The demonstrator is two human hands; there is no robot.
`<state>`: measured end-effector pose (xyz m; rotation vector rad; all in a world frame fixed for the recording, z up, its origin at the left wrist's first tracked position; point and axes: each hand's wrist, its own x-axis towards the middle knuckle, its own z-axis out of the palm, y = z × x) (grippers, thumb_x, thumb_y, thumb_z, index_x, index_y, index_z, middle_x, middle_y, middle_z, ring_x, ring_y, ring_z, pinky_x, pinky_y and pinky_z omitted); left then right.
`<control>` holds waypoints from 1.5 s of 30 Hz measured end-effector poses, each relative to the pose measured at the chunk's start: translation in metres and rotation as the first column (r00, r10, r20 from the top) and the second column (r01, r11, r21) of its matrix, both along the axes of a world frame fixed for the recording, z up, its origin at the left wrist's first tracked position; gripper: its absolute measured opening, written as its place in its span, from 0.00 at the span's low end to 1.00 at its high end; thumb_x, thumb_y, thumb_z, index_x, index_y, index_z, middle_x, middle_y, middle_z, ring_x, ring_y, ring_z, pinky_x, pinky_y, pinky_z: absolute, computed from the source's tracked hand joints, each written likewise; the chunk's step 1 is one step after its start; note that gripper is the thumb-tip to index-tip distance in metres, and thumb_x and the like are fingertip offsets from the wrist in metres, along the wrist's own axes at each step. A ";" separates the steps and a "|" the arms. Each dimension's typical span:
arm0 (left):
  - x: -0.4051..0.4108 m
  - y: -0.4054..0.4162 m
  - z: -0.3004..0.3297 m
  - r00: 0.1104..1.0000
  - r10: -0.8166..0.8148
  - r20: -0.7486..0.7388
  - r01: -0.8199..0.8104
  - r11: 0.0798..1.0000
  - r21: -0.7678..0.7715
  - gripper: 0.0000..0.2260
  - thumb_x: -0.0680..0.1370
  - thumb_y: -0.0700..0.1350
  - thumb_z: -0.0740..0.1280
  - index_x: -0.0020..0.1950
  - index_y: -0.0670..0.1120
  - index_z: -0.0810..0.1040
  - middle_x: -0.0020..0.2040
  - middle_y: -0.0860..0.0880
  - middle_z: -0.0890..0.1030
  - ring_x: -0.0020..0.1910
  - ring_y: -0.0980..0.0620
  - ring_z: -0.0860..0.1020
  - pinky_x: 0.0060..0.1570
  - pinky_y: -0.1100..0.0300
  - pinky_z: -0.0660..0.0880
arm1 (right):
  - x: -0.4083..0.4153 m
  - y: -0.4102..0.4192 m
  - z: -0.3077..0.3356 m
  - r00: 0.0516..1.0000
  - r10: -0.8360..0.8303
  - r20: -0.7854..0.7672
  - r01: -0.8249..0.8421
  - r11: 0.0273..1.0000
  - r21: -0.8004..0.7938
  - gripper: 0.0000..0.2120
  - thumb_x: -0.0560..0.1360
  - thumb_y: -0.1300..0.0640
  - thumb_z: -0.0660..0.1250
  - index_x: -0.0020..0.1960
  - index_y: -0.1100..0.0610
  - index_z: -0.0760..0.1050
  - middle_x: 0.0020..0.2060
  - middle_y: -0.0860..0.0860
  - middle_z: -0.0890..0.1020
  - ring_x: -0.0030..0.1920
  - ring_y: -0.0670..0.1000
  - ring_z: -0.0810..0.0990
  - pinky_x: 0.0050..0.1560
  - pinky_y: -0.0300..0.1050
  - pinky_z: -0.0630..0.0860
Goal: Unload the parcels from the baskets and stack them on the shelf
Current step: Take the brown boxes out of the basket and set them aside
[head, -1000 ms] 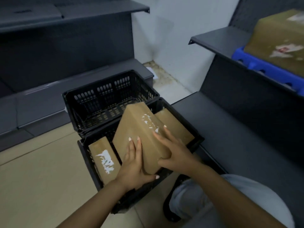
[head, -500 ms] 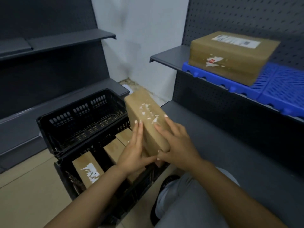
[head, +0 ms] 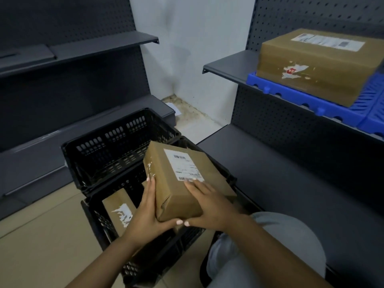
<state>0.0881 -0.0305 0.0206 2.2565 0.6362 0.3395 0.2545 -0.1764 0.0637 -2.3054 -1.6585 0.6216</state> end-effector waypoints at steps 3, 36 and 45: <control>-0.006 0.009 -0.016 0.998 0.060 0.002 -0.059 0.996 -0.070 0.57 0.62 0.71 0.72 0.75 0.61 0.33 0.78 0.61 0.42 0.77 0.58 0.48 0.72 0.47 0.61 | 0.013 0.003 -0.019 0.999 -0.027 0.023 0.030 0.988 -0.149 0.49 0.70 0.38 0.69 0.77 0.46 0.39 0.78 0.49 0.46 0.76 0.56 0.46 0.73 0.59 0.53; 0.022 0.006 0.081 0.990 0.127 0.068 -0.133 0.987 0.085 0.47 0.62 0.63 0.74 0.75 0.66 0.51 0.79 0.52 0.41 0.73 0.60 0.50 0.67 0.56 0.63 | 0.032 -0.048 0.060 0.872 -0.472 -0.130 0.482 0.781 0.398 0.30 0.74 0.56 0.70 0.73 0.43 0.64 0.76 0.48 0.54 0.72 0.51 0.55 0.68 0.41 0.57; 0.096 -0.041 0.250 0.907 -0.182 0.380 0.074 0.957 0.280 0.47 0.59 0.65 0.72 0.73 0.70 0.51 0.78 0.58 0.41 0.70 0.66 0.49 0.66 0.58 0.61 | 0.032 -0.143 0.208 0.717 -0.695 -0.056 0.413 0.359 0.837 0.27 0.73 0.60 0.72 0.67 0.40 0.70 0.69 0.39 0.58 0.69 0.40 0.56 0.65 0.34 0.55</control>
